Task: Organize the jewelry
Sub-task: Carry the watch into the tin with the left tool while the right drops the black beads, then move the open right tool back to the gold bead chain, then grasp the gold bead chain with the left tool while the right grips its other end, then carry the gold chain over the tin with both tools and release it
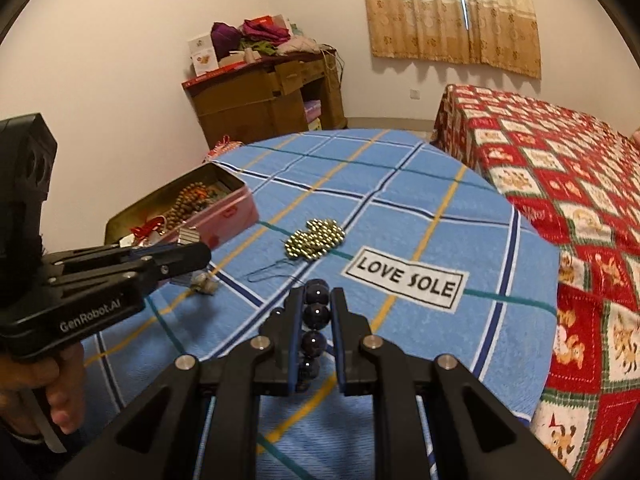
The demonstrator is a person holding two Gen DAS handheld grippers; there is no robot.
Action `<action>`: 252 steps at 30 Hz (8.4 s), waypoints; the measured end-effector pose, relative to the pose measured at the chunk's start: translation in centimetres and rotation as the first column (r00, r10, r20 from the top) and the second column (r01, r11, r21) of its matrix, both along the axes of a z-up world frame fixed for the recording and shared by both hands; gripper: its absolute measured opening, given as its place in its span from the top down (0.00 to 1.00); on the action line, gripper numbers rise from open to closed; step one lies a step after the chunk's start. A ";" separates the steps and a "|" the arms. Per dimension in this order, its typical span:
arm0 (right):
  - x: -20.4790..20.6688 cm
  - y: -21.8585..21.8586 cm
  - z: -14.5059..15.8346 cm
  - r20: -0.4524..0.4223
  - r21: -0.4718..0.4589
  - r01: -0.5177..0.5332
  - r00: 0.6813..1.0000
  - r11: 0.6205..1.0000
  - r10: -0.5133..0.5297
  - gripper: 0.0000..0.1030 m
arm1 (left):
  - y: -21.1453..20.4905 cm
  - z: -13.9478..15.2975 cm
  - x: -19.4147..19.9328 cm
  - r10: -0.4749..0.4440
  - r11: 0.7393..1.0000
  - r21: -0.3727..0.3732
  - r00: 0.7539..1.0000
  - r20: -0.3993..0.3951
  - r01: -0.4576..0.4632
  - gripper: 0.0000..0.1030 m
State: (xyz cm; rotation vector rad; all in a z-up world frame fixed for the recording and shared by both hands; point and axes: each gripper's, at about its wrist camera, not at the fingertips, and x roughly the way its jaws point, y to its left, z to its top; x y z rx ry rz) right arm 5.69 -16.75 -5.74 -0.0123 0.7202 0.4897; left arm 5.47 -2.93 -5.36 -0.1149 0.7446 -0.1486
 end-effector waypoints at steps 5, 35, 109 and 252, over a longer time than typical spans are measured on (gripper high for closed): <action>-0.2 0.5 0.9 0.021 -0.001 -0.009 1.000 1.000 0.009 0.84 | 0.5 1.4 -1.3 -0.006 1.000 -0.003 0.999 0.048 0.007 0.94; -0.4 2.2 1.5 0.033 -0.004 -0.062 0.997 0.998 0.063 0.84 | 3.1 0.5 -3.5 -0.060 0.991 -0.117 0.997 0.049 0.066 0.94; 7.4 15.6 -0.2 -0.041 -0.001 -0.237 0.971 0.972 0.237 0.63 | 13.5 -1.3 1.6 0.274 0.946 0.177 0.962 0.007 -0.271 0.41; 4.5 11.4 7.7 0.027 0.060 -0.406 0.914 0.912 0.405 0.89 | 9.4 5.4 -0.5 0.077 0.994 -0.089 0.990 0.115 -0.067 1.00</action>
